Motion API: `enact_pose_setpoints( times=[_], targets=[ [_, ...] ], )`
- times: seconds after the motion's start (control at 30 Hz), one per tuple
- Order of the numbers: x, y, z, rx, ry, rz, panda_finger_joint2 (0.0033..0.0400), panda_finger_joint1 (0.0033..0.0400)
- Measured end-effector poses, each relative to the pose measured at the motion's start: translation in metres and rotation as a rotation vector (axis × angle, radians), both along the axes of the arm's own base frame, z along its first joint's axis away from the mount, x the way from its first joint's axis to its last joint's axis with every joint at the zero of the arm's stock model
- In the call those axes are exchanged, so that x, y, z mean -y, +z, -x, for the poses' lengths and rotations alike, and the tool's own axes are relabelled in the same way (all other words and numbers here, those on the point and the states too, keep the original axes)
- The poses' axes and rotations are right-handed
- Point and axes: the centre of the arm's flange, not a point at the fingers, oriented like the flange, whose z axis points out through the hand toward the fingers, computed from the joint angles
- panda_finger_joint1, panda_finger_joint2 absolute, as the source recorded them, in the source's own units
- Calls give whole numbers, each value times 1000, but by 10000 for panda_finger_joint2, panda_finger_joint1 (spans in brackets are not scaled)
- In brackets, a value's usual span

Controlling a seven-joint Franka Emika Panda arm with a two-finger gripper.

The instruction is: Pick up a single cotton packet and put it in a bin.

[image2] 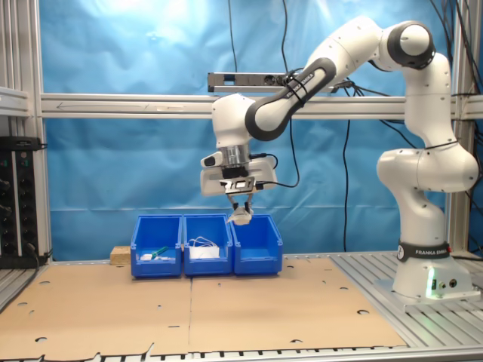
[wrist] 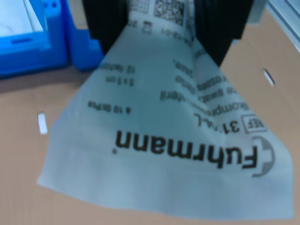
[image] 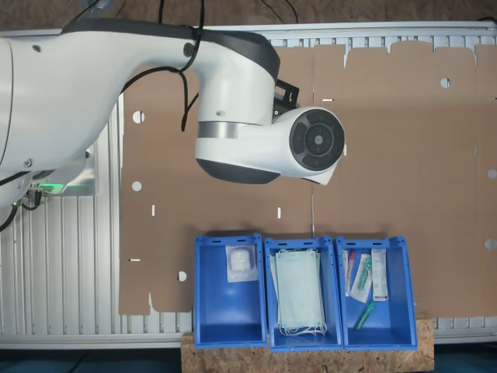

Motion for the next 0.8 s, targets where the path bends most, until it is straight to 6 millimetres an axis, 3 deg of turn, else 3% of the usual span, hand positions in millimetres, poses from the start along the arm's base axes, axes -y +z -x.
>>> enact_pose_setpoints(
  times=[0.47,0.8],
  targets=[
    [80,27,32,23,174,68,87,87],
    [139,23,47,17,221,104,87,87]
  ],
)
